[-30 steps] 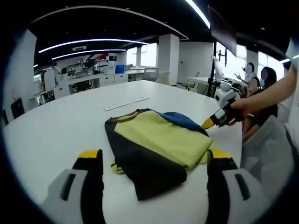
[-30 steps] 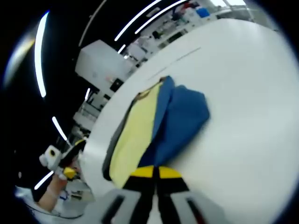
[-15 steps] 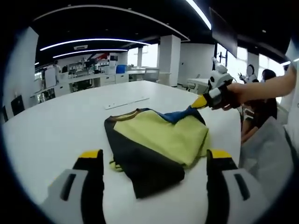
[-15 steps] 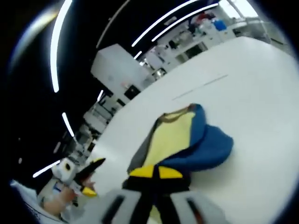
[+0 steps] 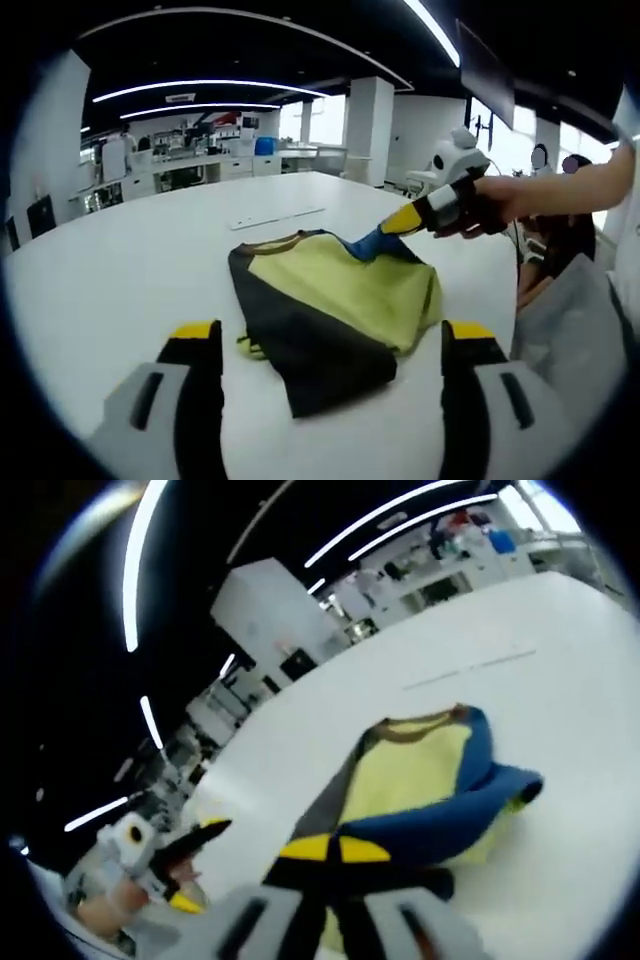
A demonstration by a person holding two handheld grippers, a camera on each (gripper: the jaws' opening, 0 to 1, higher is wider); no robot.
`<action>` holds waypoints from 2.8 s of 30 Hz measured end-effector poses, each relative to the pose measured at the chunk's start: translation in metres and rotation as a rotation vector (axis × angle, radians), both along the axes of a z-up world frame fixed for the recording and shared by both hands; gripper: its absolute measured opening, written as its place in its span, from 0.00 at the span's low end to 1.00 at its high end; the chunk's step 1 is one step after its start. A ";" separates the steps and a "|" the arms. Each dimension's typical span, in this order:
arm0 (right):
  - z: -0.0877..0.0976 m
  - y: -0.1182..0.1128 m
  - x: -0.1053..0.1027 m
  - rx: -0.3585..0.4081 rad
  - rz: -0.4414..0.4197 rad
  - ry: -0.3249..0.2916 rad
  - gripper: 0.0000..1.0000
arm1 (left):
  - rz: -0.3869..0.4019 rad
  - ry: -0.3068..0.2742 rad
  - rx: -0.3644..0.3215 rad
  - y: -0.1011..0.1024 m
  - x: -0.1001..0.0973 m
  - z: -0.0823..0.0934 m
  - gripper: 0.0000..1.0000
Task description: Fold the garment on the visible template until the final outline fits inside the template.
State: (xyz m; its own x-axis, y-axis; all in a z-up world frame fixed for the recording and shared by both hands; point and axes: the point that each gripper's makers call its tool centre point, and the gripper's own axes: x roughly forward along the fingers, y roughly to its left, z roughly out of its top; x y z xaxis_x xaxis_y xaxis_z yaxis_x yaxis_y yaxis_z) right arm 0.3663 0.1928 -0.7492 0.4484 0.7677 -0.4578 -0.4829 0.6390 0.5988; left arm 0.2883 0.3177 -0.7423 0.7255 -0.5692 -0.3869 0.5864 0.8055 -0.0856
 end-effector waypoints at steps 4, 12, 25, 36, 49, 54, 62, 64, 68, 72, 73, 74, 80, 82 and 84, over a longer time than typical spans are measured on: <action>-0.015 0.013 -0.007 -0.042 0.024 0.000 0.00 | -0.001 0.003 -0.003 0.001 0.001 -0.003 0.87; -0.053 0.030 -0.019 -0.194 0.097 -0.014 0.00 | 0.003 0.006 -0.014 0.000 0.001 -0.003 0.87; -0.062 0.033 -0.023 -0.246 0.120 -0.021 0.00 | 0.015 0.015 -0.025 0.000 -0.001 -0.004 0.87; -0.040 0.017 -0.020 -0.255 0.154 -0.130 0.11 | 0.013 0.011 -0.029 -0.002 -0.001 -0.003 0.87; -0.029 -0.035 -0.032 -0.269 0.129 -0.187 0.39 | 0.009 0.012 -0.030 -0.004 -0.003 -0.003 0.87; -0.034 -0.067 -0.027 -0.289 0.061 -0.177 0.37 | 0.011 0.015 -0.031 -0.004 -0.003 -0.005 0.87; -0.051 -0.094 -0.038 -0.330 0.022 -0.150 0.32 | 0.011 0.018 -0.035 -0.006 -0.004 -0.005 0.87; -0.057 -0.095 -0.041 -0.341 0.035 -0.145 0.32 | 0.011 0.019 -0.034 -0.006 -0.004 -0.005 0.87; -0.062 -0.091 -0.055 -0.366 0.068 -0.142 0.30 | 0.014 0.018 -0.034 -0.005 -0.005 -0.004 0.87; -0.073 -0.091 -0.059 -0.434 0.118 -0.164 0.24 | 0.018 0.019 -0.033 -0.003 -0.006 -0.005 0.87; -0.076 -0.091 -0.059 -0.434 0.115 -0.158 0.23 | 0.019 0.020 -0.032 -0.003 -0.006 -0.005 0.87; -0.079 -0.092 -0.057 -0.438 0.113 -0.150 0.21 | 0.020 0.020 -0.033 -0.003 -0.006 -0.005 0.87; -0.082 -0.089 -0.055 -0.433 0.097 -0.142 0.12 | 0.031 0.020 -0.037 -0.001 -0.007 -0.004 0.87; -0.082 -0.088 -0.053 -0.435 0.096 -0.141 0.11 | 0.032 0.022 -0.035 0.001 -0.007 -0.005 0.86; -0.081 -0.088 -0.051 -0.438 0.092 -0.144 0.06 | 0.032 0.022 -0.035 0.002 -0.007 -0.006 0.86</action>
